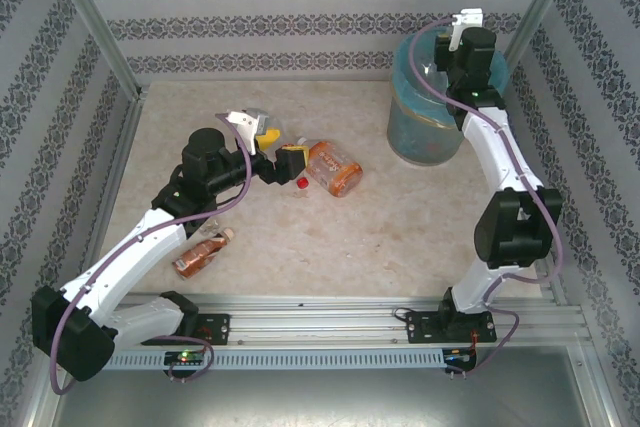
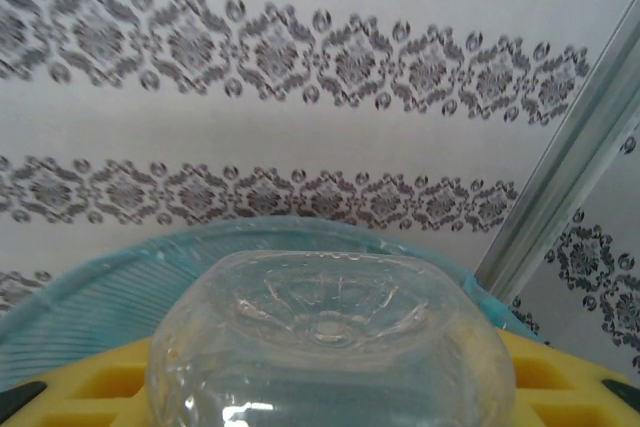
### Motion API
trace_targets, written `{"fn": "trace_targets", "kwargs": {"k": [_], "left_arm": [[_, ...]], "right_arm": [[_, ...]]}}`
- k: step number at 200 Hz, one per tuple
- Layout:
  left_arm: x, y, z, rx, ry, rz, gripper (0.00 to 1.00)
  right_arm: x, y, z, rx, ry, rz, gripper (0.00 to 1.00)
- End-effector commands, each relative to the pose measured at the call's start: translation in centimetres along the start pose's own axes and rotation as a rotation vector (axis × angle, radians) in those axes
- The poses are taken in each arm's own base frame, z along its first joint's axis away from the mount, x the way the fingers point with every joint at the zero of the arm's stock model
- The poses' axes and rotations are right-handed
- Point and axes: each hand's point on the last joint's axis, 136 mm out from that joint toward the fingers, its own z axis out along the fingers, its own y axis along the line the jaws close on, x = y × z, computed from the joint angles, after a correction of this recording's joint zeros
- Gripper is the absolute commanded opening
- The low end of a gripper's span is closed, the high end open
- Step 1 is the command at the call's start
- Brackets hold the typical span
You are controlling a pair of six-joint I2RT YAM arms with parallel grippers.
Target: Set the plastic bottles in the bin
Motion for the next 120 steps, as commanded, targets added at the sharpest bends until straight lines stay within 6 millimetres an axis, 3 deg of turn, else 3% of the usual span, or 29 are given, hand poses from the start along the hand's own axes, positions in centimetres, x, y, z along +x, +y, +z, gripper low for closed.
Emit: {"fn": "trace_targets", "kwargs": {"k": [1, 34, 61, 76, 120], "left_arm": [[-0.3, 0.4, -0.5, -0.03, -0.012, 0.022, 1.0], [0.3, 1.0, -0.8, -0.055, -0.016, 0.017, 1.0], [0.7, 1.1, -0.8, -0.063, 0.002, 0.018, 1.0], [0.7, 1.2, -0.8, -0.07, 0.004, 0.023, 1.0], [0.8, 1.5, -0.5, -0.076, 0.015, 0.028, 1.0]], "right_arm": [[-0.1, -1.4, 1.3, 0.057, -0.025, 0.011, 0.38], [2.1, -2.6, 3.9, 0.075, 0.01, 0.005, 0.4], [3.6, -2.9, 4.6, 0.074, 0.042, 0.012, 0.54], [3.6, -3.0, 4.4, 0.073, 0.043, 0.018, 0.69], [2.8, -2.6, 4.3, 0.045, 0.033, 0.021, 0.76]]}}
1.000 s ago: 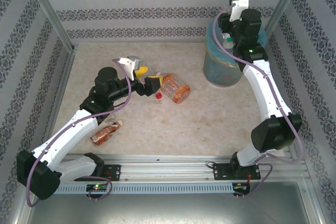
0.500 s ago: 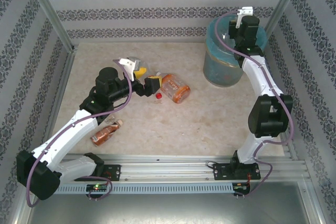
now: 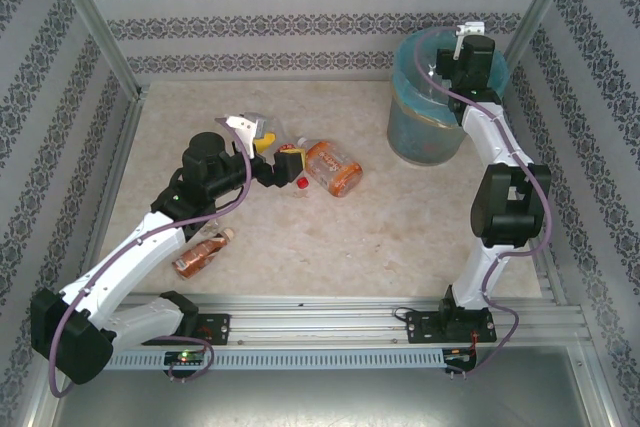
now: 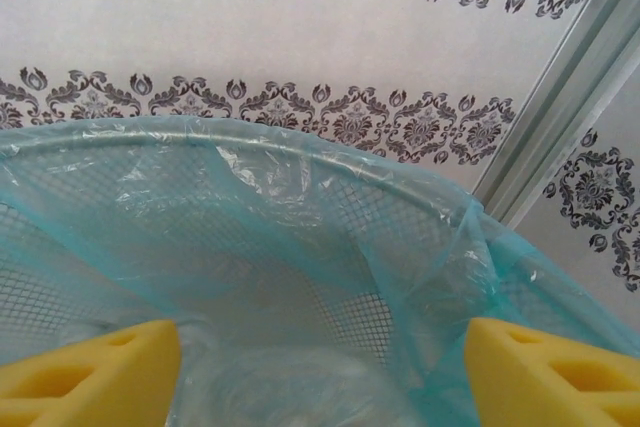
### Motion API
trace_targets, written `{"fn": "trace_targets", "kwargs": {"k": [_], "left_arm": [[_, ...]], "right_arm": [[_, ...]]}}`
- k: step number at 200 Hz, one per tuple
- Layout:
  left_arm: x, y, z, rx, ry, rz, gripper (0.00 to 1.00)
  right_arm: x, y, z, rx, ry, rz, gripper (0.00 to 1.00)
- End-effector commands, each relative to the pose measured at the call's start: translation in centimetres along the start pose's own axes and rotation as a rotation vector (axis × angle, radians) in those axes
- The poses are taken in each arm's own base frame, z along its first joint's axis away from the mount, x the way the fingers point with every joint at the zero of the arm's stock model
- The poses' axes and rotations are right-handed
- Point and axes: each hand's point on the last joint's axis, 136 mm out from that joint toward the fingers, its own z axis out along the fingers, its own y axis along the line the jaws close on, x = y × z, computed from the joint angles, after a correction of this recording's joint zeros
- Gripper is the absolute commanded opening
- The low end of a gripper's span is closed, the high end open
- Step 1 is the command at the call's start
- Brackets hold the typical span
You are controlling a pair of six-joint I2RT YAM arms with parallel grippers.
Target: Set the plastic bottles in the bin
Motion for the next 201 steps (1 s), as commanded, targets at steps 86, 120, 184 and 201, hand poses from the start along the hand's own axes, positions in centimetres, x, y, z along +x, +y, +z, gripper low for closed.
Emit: {"fn": "trace_targets", "kwargs": {"k": [86, 120, 184, 201], "left_arm": [[0.4, 1.1, 0.7, -0.043, 0.019, 0.028, 1.0], [0.7, 1.6, 0.8, -0.07, 0.038, 0.02, 1.0], [1.8, 5.9, -0.7, -0.363, 0.179, -0.078, 1.0], [2.3, 6.5, -2.0, -0.429, 0.251, -0.104, 1.0]], "right_arm": [[-2.4, 0.6, -0.5, -0.058, -0.051, 0.017, 0.64], [-3.5, 1.2, -1.1, -0.095, -0.068, 0.026, 0.64], [-10.7, 4.4, -7.2, -0.19, -0.187, 0.028, 0.66], [-12.4, 5.0, -9.2, -0.22, -0.197, 0.06, 0.68]]}}
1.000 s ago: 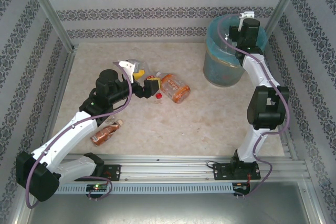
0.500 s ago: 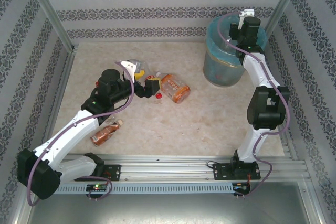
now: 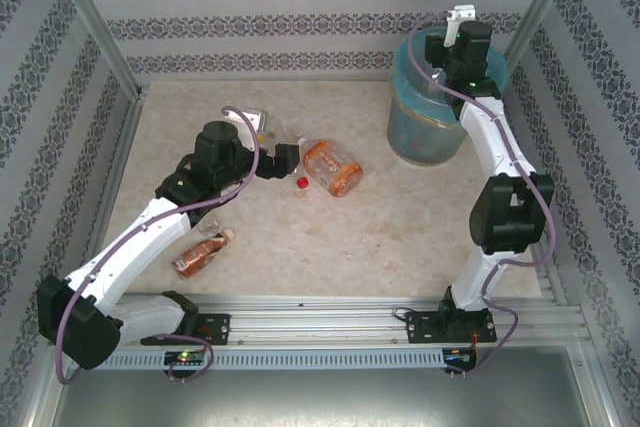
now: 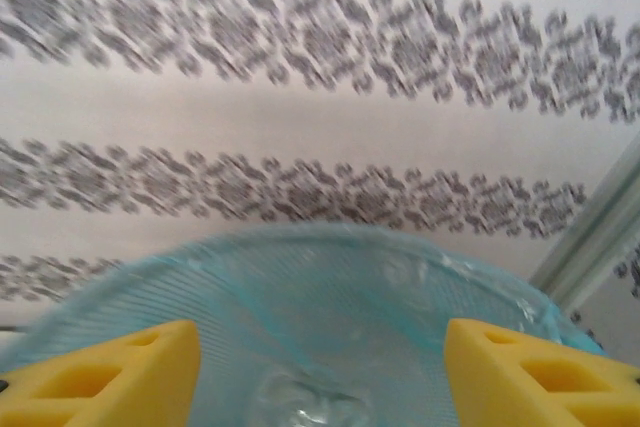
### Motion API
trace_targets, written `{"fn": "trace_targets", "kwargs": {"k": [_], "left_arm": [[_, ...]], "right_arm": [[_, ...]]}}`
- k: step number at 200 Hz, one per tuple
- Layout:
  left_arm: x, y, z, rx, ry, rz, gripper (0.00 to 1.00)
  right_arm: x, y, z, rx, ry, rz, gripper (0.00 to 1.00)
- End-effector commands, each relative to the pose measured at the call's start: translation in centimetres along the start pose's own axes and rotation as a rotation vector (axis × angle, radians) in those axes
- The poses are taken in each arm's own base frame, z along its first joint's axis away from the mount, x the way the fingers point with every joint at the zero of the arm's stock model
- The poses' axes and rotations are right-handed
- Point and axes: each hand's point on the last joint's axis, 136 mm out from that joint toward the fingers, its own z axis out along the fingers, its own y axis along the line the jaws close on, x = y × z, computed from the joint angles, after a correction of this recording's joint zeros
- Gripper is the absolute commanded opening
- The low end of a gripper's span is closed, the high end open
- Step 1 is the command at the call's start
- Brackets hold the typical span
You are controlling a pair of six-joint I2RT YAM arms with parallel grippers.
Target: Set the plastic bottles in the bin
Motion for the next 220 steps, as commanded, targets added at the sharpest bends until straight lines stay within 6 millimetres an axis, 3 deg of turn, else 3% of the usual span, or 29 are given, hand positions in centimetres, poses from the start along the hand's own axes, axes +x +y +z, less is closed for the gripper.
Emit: {"fn": "trace_targets", "kwargs": {"k": [1, 30, 60, 102, 135, 169, 195, 220], "left_arm": [[1.1, 2.5, -1.7, -0.158, 0.111, -0.052, 1.0], [2.5, 4.1, -4.6, -0.282, 0.232, -0.072, 1.0], [5.3, 7.5, -7.7, -0.463, 0.384, -0.166, 1.0], [8.9, 12.0, -8.6, -0.588, 0.428, -0.333, 1.0], [10.8, 15.8, -8.2, -0.656, 0.448, -0.445, 1.0], [12.2, 18.9, -7.4, -0.696, 0.471, -0.509, 0.99], [13.3, 19.7, -5.6, -0.647, 0.482, -0.574, 0.97], [15.2, 20.8, -4.6, -0.671, 0.543, -0.578, 0.95]], "right_arm": [[-6.6, 1.2, -4.3, -0.055, -0.112, 0.055, 0.68], [-9.0, 3.1, -7.0, -0.115, -0.113, 0.087, 0.68], [-11.2, 6.6, -10.8, -0.2, -0.155, 0.079, 0.68], [-11.9, 13.4, -16.5, -0.349, -0.169, 0.01, 0.69], [-9.7, 18.6, -20.0, -0.527, -0.096, 0.039, 0.69], [-5.5, 23.7, -22.1, -0.699, 0.019, 0.078, 0.69], [-2.2, 26.6, -23.0, -0.769, 0.104, 0.063, 0.7], [-0.6, 28.4, -23.9, -0.835, 0.149, 0.077, 0.69]]}}
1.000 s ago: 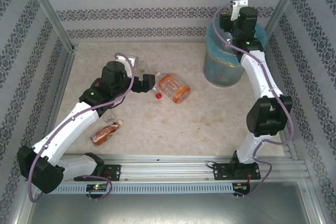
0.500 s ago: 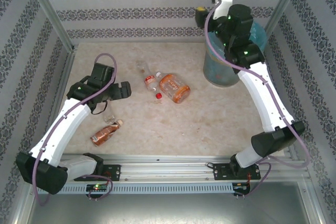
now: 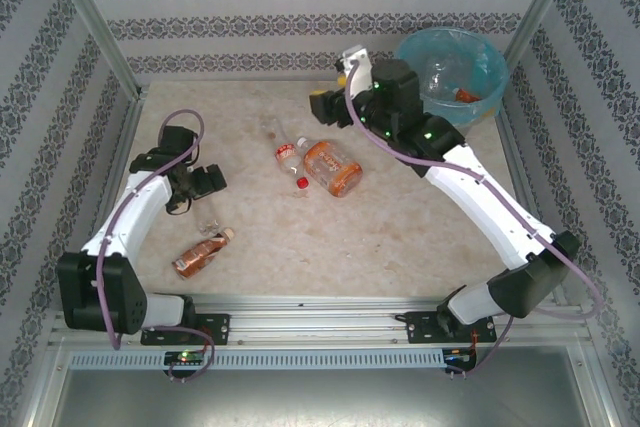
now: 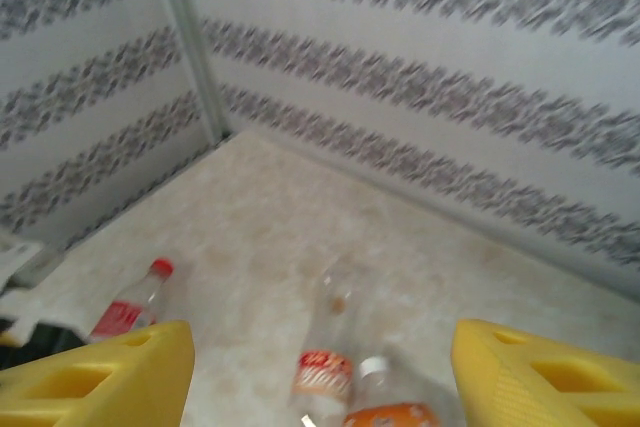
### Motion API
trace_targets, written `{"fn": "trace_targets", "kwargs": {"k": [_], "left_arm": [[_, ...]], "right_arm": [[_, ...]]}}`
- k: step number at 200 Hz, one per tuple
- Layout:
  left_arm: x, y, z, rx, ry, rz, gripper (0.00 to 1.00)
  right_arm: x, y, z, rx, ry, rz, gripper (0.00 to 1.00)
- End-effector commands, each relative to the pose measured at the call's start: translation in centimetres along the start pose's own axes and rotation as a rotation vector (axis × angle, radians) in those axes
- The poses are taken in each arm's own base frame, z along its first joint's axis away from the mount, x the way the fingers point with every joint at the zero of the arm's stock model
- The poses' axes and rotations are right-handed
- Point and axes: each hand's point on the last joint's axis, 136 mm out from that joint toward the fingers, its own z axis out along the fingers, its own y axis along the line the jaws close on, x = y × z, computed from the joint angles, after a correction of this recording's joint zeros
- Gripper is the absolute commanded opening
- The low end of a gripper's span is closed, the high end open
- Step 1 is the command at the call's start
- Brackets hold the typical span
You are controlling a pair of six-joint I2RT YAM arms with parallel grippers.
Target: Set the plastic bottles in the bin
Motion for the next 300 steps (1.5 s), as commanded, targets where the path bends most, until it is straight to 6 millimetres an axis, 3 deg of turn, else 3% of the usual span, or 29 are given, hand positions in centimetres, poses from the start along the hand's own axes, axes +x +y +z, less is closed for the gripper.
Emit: {"fn": "trace_targets", "kwargs": {"k": [1, 73, 109, 171, 216, 256, 300], "left_arm": [[-0.2, -0.3, 1.8, 0.016, 0.022, -0.008, 0.95], [2.2, 2.7, 6.6, -0.047, 0.101, -0.059, 0.91], [3.5, 3.3, 8.4, -0.042, 0.152, -0.069, 0.84], [4.0, 3.2, 8.8, -0.03, 0.174, -0.045, 0.71], [4.9, 3.4, 9.5, -0.024, 0.189, -0.043, 0.6], [3.7, 2.6, 8.2, 0.007, 0.151, -0.032, 0.51], [1.0, 2.0, 4.3, 0.028, 0.023, -0.022, 0.49]], "right_arm": [[1.3, 2.0, 0.4, -0.081, 0.03, 0.05, 0.69], [3.4, 3.6, 0.1, -0.119, 0.067, 0.043, 0.69], [4.4, 3.8, 0.2, -0.12, 0.084, 0.047, 0.69], [5.2, 3.6, 0.5, -0.11, 0.096, 0.04, 0.7], [5.1, 3.3, -0.6, -0.089, 0.077, 0.031, 0.7], [5.1, 2.6, -1.1, -0.065, 0.071, 0.015, 0.71], [4.7, 2.0, -0.5, -0.087, 0.071, 0.061, 0.71]]}}
